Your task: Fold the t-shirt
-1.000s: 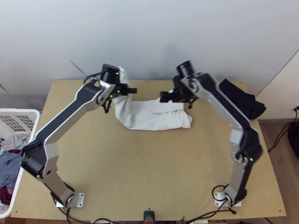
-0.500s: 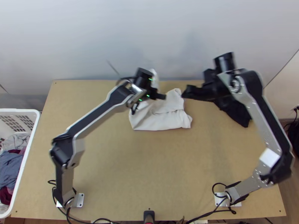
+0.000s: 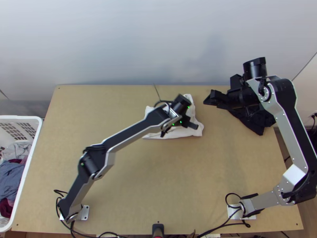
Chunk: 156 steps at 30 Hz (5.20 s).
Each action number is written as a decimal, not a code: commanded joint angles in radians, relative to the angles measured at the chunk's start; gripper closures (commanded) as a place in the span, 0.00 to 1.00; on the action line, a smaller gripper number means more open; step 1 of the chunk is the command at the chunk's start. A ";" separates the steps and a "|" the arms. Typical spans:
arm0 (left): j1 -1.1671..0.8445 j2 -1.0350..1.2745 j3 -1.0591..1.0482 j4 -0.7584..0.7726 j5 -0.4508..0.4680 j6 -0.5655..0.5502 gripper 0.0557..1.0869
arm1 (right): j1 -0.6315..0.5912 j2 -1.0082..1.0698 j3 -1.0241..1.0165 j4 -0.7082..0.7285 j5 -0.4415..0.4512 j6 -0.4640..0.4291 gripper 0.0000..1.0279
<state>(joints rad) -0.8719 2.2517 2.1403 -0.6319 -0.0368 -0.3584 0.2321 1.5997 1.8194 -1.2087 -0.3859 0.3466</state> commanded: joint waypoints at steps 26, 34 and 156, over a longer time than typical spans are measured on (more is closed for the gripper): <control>0.286 -0.261 -0.062 -0.437 -0.003 -0.036 0.04 | 0.190 0.298 0.021 0.190 0.004 0.115 0.05; 0.312 -0.345 -0.338 -0.238 -0.003 -0.045 0.04 | 0.279 0.459 0.040 0.192 0.021 0.071 0.05; 0.522 -0.359 0.020 -0.517 -0.057 -0.142 0.04 | 0.457 0.460 -0.439 0.784 0.581 -0.319 0.97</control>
<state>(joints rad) -0.3595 1.9041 2.1624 -1.1358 -0.0937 -0.5007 0.6971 2.0342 1.3792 -0.4450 0.1501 -0.0113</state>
